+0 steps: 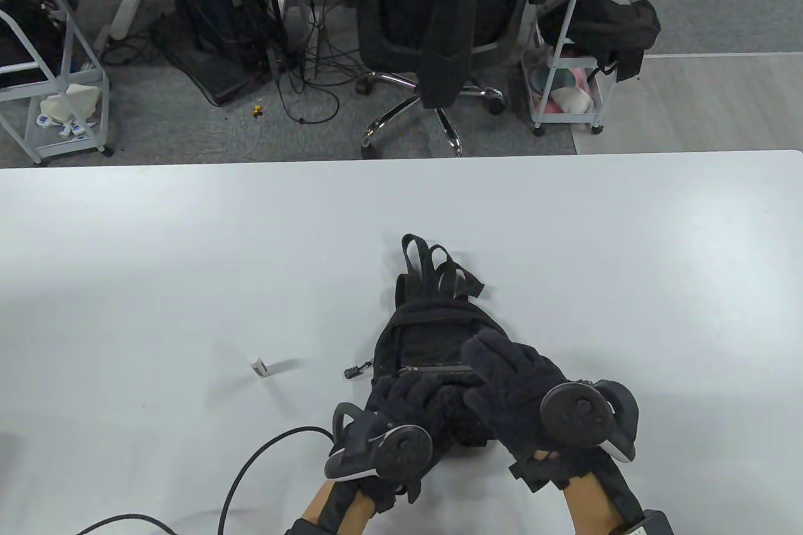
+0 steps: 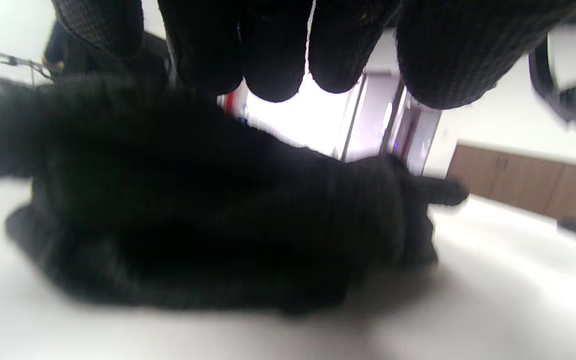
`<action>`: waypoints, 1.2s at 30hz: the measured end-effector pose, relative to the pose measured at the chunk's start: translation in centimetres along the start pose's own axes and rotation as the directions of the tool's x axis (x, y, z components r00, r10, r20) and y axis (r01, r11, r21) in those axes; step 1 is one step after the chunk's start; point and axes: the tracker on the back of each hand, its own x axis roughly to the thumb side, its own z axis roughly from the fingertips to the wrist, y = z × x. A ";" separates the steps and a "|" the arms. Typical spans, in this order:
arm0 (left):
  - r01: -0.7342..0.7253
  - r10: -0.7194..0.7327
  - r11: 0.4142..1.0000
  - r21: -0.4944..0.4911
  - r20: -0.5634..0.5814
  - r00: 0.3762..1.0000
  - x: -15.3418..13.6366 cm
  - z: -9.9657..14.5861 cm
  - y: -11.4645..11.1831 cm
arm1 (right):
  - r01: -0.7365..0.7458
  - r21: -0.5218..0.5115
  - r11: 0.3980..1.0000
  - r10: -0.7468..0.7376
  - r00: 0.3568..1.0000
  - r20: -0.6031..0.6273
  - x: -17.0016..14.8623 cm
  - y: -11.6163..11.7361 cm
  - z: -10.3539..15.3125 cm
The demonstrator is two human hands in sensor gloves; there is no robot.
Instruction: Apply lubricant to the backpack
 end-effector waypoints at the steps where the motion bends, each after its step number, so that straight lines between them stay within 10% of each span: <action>1: 0.014 -0.013 0.999 -0.034 0.004 1.000 0.1 -0.2 -0.5 | -0.001 0.004 1.000 0.001 1.000 -0.004 0.0 0.1 -0.1; 6: -0.023 0.021 0.972 -0.233 -0.015 1.000 0.3 -1.0 -3.1 | -0.026 0.060 0.998 0.028 0.999 -0.019 0.2 1.0 -1.1; 19: -0.150 0.163 0.945 -0.292 0.019 0.986 -1.2 0.3 -3.2 | -0.154 0.397 0.905 0.200 0.977 -0.077 2.1 6.2 -8.1; 36: -0.171 0.200 0.925 -0.339 0.051 0.978 -1.5 1.3 -3.7 | -0.301 0.693 0.655 0.350 0.934 0.075 5.0 16.0 -11.2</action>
